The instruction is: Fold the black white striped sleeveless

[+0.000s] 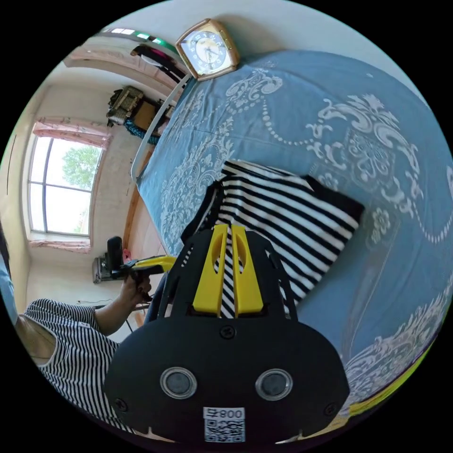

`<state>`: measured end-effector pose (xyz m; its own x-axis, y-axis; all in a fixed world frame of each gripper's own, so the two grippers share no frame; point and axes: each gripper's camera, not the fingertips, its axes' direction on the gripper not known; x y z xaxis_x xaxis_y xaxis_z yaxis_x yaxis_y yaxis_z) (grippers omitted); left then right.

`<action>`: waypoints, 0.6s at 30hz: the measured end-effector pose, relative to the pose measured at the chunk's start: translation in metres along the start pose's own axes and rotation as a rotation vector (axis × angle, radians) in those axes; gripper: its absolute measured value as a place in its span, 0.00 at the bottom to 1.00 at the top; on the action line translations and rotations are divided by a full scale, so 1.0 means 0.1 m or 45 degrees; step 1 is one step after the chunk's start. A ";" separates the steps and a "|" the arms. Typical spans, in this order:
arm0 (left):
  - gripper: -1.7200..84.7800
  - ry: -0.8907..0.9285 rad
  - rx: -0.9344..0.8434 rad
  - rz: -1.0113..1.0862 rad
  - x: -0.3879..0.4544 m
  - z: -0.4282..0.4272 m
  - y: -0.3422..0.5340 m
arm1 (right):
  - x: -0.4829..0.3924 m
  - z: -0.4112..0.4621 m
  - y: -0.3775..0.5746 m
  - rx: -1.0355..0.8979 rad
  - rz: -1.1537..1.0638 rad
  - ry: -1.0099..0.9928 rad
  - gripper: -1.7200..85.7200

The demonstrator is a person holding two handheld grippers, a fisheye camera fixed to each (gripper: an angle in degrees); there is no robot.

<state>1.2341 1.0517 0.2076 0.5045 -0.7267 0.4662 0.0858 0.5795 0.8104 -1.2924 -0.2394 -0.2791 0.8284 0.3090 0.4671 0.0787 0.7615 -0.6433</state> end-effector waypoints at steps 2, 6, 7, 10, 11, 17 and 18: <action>0.11 -0.011 -0.023 0.006 0.01 0.05 -0.09 | 0.20 -0.06 0.32 0.003 0.060 -0.030 0.05; 0.11 -0.009 -0.060 0.020 0.04 0.11 -0.29 | 0.71 -0.12 1.08 -0.007 0.245 -0.078 0.07; 0.11 -0.001 -0.071 0.018 0.05 0.11 -0.35 | 0.79 -0.12 1.18 -0.005 0.275 -0.092 0.08; 0.11 -0.004 -0.088 0.034 0.09 0.11 -0.48 | 1.10 -0.12 1.67 0.007 0.388 -0.139 0.09; 0.11 -0.006 -0.093 0.038 0.11 0.11 -0.51 | 1.19 -0.11 1.83 0.008 0.415 -0.144 0.10; 0.11 0.030 -0.153 0.056 0.21 0.14 -0.84 | 1.50 0.02 2.36 0.004 0.460 -0.220 0.11; 0.11 0.021 -0.157 0.057 0.24 0.14 -0.90 | 1.54 0.07 2.43 -0.014 0.454 -0.232 0.11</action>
<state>1.2262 0.9770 0.1509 0.5240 -0.6937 0.4941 0.1672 0.6526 0.7390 -1.1497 -0.0031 -0.3590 0.6928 0.6499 0.3125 -0.1898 0.5824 -0.7905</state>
